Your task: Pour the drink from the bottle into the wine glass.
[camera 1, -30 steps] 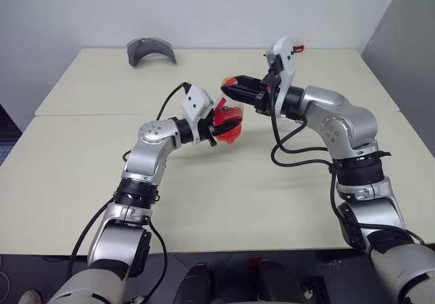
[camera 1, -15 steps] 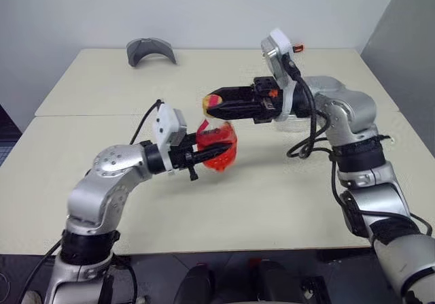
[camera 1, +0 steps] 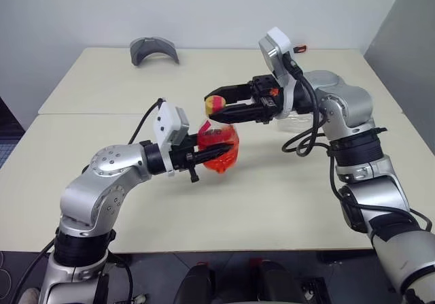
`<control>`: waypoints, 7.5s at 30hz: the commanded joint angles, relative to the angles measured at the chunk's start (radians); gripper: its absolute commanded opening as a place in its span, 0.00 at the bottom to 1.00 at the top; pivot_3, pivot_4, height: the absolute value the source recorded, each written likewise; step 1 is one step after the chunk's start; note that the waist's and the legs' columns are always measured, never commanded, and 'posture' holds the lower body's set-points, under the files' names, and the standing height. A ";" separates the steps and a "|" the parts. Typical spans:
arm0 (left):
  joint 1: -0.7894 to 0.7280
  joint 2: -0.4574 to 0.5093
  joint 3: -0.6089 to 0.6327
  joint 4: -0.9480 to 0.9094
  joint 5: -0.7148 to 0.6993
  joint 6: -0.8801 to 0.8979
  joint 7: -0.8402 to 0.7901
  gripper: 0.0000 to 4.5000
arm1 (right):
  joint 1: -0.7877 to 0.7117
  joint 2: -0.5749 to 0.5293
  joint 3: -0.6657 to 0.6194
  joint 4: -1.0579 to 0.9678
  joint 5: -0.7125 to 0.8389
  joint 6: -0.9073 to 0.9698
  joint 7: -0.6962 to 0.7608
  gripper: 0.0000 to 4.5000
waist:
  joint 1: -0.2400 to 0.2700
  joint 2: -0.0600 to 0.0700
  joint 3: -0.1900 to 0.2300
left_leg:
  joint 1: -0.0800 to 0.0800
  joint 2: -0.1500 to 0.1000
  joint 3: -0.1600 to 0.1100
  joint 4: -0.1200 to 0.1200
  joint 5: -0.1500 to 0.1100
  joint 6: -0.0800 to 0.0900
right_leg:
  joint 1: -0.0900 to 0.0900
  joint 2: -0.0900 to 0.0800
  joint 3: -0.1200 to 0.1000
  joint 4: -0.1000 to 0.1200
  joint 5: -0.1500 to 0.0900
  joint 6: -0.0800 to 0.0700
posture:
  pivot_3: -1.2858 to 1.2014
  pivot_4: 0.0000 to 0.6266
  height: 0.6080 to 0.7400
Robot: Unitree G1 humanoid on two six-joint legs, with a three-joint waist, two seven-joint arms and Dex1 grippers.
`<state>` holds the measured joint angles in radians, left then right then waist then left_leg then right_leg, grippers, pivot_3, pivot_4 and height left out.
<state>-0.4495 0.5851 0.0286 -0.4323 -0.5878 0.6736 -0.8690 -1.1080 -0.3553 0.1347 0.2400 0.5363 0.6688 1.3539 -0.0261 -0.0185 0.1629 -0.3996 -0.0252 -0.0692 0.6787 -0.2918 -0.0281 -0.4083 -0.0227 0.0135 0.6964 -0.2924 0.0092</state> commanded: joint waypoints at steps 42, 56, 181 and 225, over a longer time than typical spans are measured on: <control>-0.193 -0.059 -0.041 0.391 0.174 -0.305 -0.064 0.22 | 0.088 0.160 -0.108 -0.217 0.032 0.055 -0.611 0.32 | -0.007 0.000 0.000 | 0.000 0.000 0.001 -0.001 0.000 0.000 | -0.001 0.000 0.001 0.001 0.000 0.000 | 0.52 0.24 1.00; 0.146 0.048 0.063 -0.230 -0.115 -0.003 0.031 0.21 | -0.031 0.098 0.029 -0.123 0.109 0.019 -0.038 0.32 | -0.014 0.001 0.001 | 0.001 0.000 0.000 -0.002 -0.001 0.002 | -0.001 0.000 0.000 0.001 0.000 0.000 | 0.52 0.24 1.00; -0.046 -0.062 -0.027 0.193 0.140 -0.263 0.047 0.20 | 0.073 0.115 -0.082 -0.204 0.047 0.024 -0.464 0.99 | -0.006 0.002 0.001 | 0.000 0.000 0.000 -0.001 0.000 0.000 | -0.001 0.001 0.000 0.000 0.000 0.000 | 0.52 0.24 1.00; 0.260 0.067 -0.003 -0.144 -0.028 -0.192 -0.013 0.20 | -0.039 -0.111 -0.004 -0.141 0.034 -0.098 0.014 0.27 | 0.000 0.003 0.002 | 0.001 0.000 -0.001 -0.001 -0.001 0.002 | 0.001 0.000 -0.001 -0.001 0.000 0.000 | 0.52 0.24 1.00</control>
<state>-0.1641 0.6613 0.0070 -0.5518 -0.6064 0.5003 -0.8980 -1.1148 -0.4510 0.1756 0.1019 0.5756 0.5865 1.3902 -0.0261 -0.0156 0.1651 -0.3984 -0.0248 -0.0708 0.6776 -0.2928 -0.0264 -0.4070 -0.0223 0.0122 0.6957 -0.2926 0.0087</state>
